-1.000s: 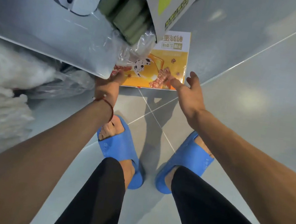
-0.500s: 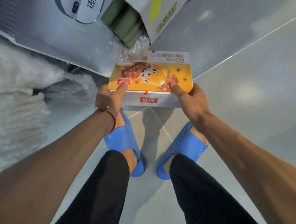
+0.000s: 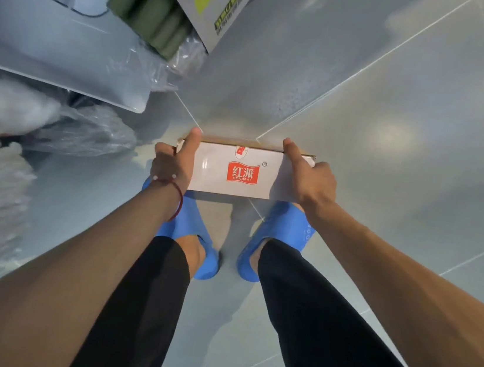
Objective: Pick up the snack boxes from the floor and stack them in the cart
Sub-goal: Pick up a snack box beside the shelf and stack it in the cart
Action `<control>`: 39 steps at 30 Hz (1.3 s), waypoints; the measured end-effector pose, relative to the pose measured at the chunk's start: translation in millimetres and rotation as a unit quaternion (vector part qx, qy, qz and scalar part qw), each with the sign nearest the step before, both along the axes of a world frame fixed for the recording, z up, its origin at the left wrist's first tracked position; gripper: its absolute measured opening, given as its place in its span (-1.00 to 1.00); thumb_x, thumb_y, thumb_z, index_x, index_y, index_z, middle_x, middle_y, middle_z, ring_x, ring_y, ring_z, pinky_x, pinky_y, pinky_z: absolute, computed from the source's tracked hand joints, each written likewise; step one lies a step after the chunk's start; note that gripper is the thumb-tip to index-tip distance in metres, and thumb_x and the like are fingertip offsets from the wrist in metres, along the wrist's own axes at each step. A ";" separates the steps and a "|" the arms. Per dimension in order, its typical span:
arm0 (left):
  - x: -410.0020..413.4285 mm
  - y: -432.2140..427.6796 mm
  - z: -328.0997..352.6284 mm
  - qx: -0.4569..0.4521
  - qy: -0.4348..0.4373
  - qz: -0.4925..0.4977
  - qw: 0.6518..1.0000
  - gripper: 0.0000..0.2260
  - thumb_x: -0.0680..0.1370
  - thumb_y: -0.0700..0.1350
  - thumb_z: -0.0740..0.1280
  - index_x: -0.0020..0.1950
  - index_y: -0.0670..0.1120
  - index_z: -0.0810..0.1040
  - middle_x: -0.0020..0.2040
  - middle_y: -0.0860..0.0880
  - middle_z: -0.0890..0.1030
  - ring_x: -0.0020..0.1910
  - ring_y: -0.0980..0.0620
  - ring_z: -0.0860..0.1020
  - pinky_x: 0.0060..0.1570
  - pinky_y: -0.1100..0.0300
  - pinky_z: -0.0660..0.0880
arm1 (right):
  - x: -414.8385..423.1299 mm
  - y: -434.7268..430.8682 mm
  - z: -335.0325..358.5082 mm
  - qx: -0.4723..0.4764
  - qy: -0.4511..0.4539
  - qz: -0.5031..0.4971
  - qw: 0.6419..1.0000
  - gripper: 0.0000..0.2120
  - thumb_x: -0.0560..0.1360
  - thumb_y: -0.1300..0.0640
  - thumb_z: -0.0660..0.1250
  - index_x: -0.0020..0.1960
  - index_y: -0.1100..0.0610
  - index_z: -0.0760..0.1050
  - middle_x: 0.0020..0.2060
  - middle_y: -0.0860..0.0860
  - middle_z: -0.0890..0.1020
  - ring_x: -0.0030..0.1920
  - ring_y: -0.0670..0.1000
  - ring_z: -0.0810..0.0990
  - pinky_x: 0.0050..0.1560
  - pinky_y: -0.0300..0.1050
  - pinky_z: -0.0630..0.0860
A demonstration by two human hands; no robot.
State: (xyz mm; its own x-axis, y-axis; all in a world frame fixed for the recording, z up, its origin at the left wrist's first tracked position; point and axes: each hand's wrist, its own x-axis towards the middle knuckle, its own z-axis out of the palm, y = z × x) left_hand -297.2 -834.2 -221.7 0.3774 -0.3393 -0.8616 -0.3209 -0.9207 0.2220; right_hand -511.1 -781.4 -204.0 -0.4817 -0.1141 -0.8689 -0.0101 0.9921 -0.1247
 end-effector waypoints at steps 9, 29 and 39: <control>4.2 5.6 12.6 -0.046 0.118 -0.008 0.992 -0.64 0.49 0.36 0.27 0.19 0.23 0.54 0.09 -0.05 0.67 0.01 -0.09 0.66 0.03 -0.01 0.61 | -0.1 5.0 8.9 -0.077 -0.096 -0.116 0.986 -0.30 0.52 -0.21 0.46 0.57 -0.07 0.33 0.04 -0.20 0.61 0.08 -0.17 0.59 0.02 -0.20 0.49; 69.9 59.3 379.1 -0.035 0.087 -0.069 0.993 -0.58 0.45 0.46 0.10 0.08 0.27 0.54 -0.01 0.04 0.67 0.02 -0.08 0.64 0.09 -0.13 0.61 | 58.6 68.2 386.0 -0.164 -0.108 -0.089 0.976 -0.35 0.43 -0.18 0.57 0.41 -0.12 0.35 0.14 0.03 0.71 0.09 0.02 0.72 0.13 -0.01 0.68; 73.3 133.3 516.7 -0.118 0.115 0.025 0.986 -0.54 0.52 0.24 0.36 0.40 0.22 0.39 0.03 0.11 0.63 0.01 0.08 0.60 -0.01 0.12 0.58 | 57.9 108.2 507.0 -0.207 -0.166 -0.034 0.964 -0.38 0.48 -0.04 0.55 0.45 -0.09 0.34 0.16 0.03 0.70 0.00 -0.03 0.72 -0.15 -0.20 0.63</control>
State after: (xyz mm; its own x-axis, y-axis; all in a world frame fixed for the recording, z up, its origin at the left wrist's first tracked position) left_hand -223.9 -700.9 295.0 0.2030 -0.5269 -0.8253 -0.1926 -0.8479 0.4939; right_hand -453.3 -673.2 303.0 -0.2040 -0.4615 -0.8633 0.1614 0.8539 -0.4947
